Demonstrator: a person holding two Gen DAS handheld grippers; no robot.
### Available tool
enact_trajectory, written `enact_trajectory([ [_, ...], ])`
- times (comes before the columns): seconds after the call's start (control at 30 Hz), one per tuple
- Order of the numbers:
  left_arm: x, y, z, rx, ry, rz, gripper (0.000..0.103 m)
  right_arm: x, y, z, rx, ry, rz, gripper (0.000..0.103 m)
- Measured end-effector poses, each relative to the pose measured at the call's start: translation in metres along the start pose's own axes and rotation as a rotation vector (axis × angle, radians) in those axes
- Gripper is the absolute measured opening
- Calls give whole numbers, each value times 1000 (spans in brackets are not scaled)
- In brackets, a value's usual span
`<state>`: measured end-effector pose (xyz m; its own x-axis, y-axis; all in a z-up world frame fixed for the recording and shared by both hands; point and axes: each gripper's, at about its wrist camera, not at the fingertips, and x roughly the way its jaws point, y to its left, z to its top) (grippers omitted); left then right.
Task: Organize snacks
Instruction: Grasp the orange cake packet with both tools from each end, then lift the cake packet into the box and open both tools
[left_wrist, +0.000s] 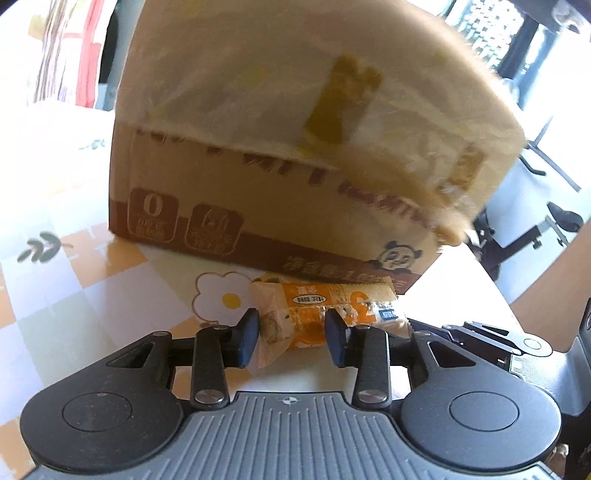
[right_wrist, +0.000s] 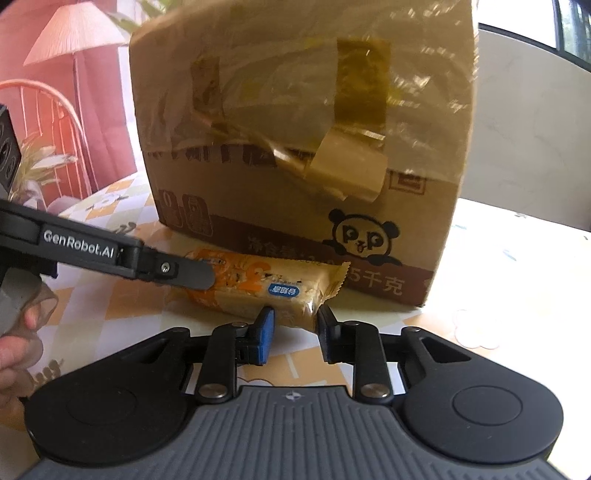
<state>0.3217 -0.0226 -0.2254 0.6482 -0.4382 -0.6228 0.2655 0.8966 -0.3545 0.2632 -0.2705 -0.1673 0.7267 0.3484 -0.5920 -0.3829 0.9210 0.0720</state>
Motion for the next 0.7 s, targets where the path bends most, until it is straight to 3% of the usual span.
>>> enact_trajectory([
  [0.3,-56,-40,18,78,-106,-62,40,-72,5,18,55,-118,-24,27],
  [0.53,-103,-73,60,156,-238,-96,40,-124,8,68,36,-245,-41,27],
  [0.7,-106,-82,104,166,-258,-104,40,-130,2,114,3,-301,-43,27],
])
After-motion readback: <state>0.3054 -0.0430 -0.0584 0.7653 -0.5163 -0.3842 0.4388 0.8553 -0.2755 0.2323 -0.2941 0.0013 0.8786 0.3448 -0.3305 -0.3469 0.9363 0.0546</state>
